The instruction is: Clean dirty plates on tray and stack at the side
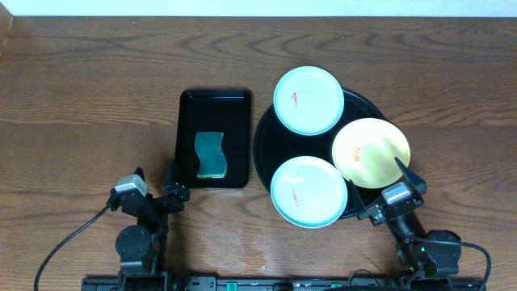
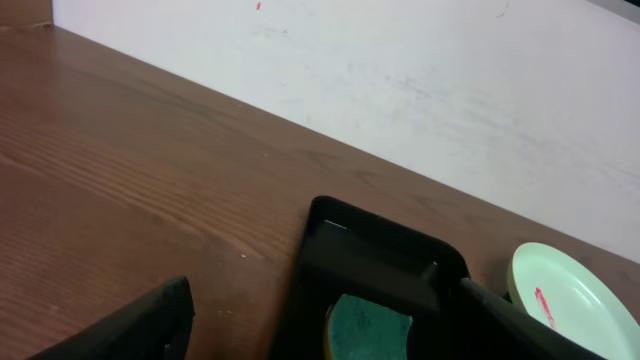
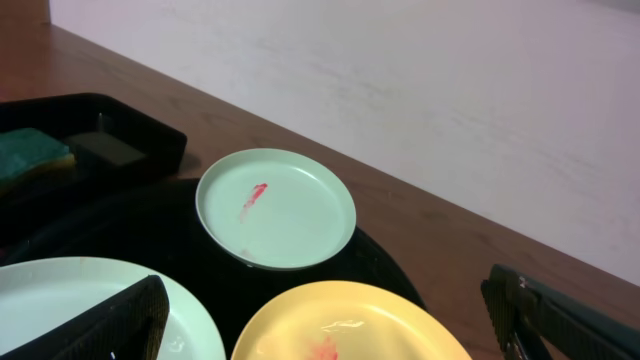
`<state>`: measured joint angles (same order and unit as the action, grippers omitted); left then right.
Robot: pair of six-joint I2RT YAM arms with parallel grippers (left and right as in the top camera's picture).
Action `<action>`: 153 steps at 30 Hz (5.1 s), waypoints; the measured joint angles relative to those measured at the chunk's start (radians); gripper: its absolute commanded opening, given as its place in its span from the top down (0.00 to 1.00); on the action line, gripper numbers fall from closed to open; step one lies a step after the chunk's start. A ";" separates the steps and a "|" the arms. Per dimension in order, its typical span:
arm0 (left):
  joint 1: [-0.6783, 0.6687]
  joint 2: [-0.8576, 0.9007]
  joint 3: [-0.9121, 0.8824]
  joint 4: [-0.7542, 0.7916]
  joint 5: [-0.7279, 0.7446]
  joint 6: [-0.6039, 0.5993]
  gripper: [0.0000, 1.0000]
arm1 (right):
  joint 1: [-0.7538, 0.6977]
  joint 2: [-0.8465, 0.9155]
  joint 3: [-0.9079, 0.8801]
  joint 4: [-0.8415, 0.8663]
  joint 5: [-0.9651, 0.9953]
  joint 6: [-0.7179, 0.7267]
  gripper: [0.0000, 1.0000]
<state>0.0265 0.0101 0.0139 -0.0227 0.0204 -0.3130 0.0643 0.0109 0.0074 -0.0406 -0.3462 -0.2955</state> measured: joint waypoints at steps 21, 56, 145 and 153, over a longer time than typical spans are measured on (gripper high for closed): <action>0.000 0.000 0.000 0.000 0.000 0.000 0.18 | 0.000 0.000 0.000 0.000 0.000 0.000 0.01; 0.000 0.000 0.001 0.003 0.045 -0.068 0.18 | 0.000 0.000 0.000 0.014 -0.070 0.000 0.01; -0.277 1.784 1.068 -0.493 -0.098 -0.087 0.92 | 0.245 1.295 1.216 -0.894 -0.176 0.394 0.20; -0.277 1.786 1.070 -0.493 -0.093 -0.076 0.91 | 0.245 1.295 1.216 -0.907 -0.176 0.394 0.20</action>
<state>-0.2508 1.7958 1.0843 -0.5156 -0.0727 -0.3885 0.3088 1.3060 1.2232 -0.9478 -0.5224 0.0986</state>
